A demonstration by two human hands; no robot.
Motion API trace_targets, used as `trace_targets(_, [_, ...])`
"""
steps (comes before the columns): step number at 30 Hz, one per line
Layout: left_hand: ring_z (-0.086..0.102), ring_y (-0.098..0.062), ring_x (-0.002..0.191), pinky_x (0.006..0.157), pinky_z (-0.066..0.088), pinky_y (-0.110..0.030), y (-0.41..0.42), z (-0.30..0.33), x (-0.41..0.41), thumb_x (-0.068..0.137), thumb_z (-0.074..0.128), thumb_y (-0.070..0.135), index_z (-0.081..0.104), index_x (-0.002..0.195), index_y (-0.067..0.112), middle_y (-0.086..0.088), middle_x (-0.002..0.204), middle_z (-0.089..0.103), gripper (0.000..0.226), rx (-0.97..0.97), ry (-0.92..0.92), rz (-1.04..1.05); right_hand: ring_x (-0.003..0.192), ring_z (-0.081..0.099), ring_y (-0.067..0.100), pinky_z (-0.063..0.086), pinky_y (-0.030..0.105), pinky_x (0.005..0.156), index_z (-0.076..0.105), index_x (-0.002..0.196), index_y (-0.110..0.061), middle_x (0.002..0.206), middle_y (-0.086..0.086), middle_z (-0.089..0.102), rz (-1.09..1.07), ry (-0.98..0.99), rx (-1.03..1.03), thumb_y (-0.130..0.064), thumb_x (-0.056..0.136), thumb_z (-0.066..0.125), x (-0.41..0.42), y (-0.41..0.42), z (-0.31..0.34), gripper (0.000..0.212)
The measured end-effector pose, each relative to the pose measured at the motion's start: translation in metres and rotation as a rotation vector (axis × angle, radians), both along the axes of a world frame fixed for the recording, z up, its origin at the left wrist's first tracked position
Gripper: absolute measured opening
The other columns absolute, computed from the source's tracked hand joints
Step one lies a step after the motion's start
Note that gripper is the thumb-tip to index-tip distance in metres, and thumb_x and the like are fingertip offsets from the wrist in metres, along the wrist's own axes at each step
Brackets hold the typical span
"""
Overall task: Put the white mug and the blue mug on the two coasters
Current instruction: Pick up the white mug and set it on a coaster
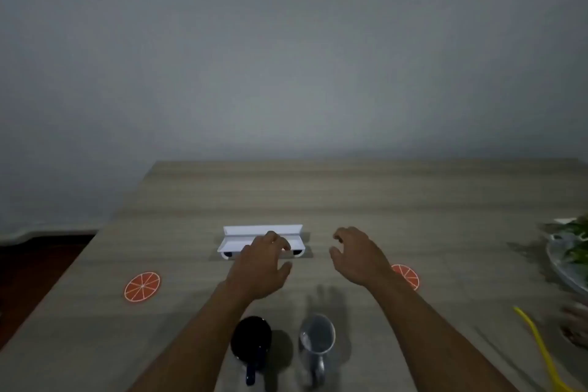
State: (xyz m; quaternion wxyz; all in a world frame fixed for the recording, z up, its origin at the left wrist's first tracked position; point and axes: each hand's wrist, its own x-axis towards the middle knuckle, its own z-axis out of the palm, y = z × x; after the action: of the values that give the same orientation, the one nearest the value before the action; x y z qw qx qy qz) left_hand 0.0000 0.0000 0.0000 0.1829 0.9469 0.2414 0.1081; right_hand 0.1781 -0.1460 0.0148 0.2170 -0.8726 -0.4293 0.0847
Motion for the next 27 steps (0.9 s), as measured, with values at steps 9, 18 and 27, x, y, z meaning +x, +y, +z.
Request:
trace_targets(9, [0.047,-0.021,0.136,0.111,0.041,-0.039,-0.039,-0.083,-0.044,0.096,0.064,0.028,0.057,0.135,0.019,-0.002,0.143,0.053,0.041,-0.091,-0.064,0.066,0.143,0.037,0.026,0.041,0.036,0.112,0.023,0.157,-0.016,0.161,0.005,0.022,-0.070,0.345,-0.070,-0.039,0.090,0.070,-0.054,-0.046,-0.106,0.085])
trace_targets(18, [0.049,-0.023,0.138,0.113,0.040,-0.038,-0.062,-0.116,-0.054,0.094,0.064,0.022,0.056,0.140,0.015,-0.005,0.145,0.055,0.047,-0.114,-0.008,0.063,0.138,0.041,0.024,0.044,0.033,0.106,0.025,0.155,-0.012,0.156,0.005,0.032,-0.093,0.432,-0.060,-0.038,0.074,0.087,-0.083,-0.047,-0.159,0.105])
trace_targets(27, [0.025,-0.026,0.157,0.127,0.025,-0.040,-0.072,-0.129,-0.050,0.101,0.057,0.026,0.047,0.149,0.013,-0.008,0.159,0.044,0.051,-0.120,0.087,0.009,0.120,0.057,0.023,0.050,0.031,0.092,0.046,0.138,-0.014,0.134,0.005,0.056,-0.207,0.460,0.052,-0.028,0.064,0.093,-0.080,-0.053,-0.171,0.089])
